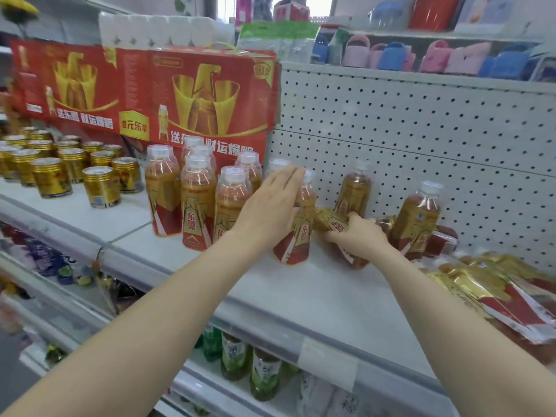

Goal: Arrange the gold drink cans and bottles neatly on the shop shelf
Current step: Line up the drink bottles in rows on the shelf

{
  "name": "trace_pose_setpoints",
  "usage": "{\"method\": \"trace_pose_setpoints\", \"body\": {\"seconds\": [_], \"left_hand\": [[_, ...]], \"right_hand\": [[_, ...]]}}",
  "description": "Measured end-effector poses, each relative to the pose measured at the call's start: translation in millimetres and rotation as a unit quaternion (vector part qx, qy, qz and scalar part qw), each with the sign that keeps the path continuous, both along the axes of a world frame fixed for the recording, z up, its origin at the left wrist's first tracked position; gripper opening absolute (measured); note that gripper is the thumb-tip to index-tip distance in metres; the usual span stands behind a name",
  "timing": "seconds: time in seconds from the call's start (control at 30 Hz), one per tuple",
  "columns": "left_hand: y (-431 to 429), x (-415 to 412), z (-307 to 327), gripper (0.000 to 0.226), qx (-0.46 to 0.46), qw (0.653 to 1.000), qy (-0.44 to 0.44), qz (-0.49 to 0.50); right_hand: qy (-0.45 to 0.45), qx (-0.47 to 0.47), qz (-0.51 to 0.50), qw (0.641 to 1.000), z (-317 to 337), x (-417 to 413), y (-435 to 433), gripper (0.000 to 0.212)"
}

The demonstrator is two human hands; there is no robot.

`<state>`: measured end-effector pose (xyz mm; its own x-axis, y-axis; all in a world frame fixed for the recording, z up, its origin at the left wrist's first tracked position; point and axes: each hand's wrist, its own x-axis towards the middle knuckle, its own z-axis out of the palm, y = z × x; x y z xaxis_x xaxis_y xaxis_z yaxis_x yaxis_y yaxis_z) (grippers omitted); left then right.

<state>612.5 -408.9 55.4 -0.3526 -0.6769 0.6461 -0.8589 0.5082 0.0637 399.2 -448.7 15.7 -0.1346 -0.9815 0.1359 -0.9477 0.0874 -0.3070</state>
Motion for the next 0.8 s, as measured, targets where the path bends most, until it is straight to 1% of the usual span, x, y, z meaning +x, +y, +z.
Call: {"method": "trace_pose_setpoints", "body": {"seconds": [0.07,0.13,0.17,0.2,0.27,0.33,0.47,0.63,0.73,0.77,0.8], "left_hand": [[-1.7,0.4,0.6,0.071,0.006,1.000,0.006,-0.010],[-3.4,0.7,1.8,0.069,0.013,1.000,0.018,-0.020],[-4.2,0.9,2.3,0.068,0.014,0.999,0.024,-0.023],[-4.1,1.0,2.6,0.068,0.015,0.999,0.028,-0.025],[-3.3,1.9,2.3,0.068,0.018,0.999,0.033,-0.030],[-3.7,3.3,1.9,0.069,0.023,0.999,0.034,-0.036],[-7.0,8.1,1.7,0.071,0.029,0.998,0.029,-0.047],[-8.7,9.3,1.2,0.070,0.016,0.997,0.029,-0.065],[-10.9,8.9,-0.5,0.070,0.010,0.997,0.032,-0.069],[-11.1,8.4,-0.6,0.069,0.010,0.997,0.034,-0.069],[-10.9,8.1,-0.5,0.069,0.011,0.997,0.036,-0.069]], "right_hand": [[-0.133,-0.026,-0.015,0.991,1.6,-2.7,10.9,0.061],[-0.297,-0.061,-0.011,0.953,4.8,-3.3,23.0,0.051],[-0.356,-0.082,-0.005,0.931,6.5,-2.0,28.9,0.047],[-0.391,-0.103,0.002,0.914,8.4,-0.7,33.9,0.045],[-0.414,-0.143,0.007,0.899,10.0,2.4,40.3,0.052],[-0.411,-0.162,0.001,0.897,7.1,6.0,43.4,0.057],[-0.352,-0.167,0.005,0.921,0.9,15.1,46.2,0.061],[-0.286,-0.172,0.019,0.943,9.7,18.7,51.0,0.065],[-0.212,-0.233,0.013,0.949,27.5,20.3,51.0,0.087],[-0.180,-0.246,0.019,0.952,33.4,20.4,48.5,0.089],[-0.153,-0.248,0.030,0.956,37.8,20.8,45.8,0.086]]}}
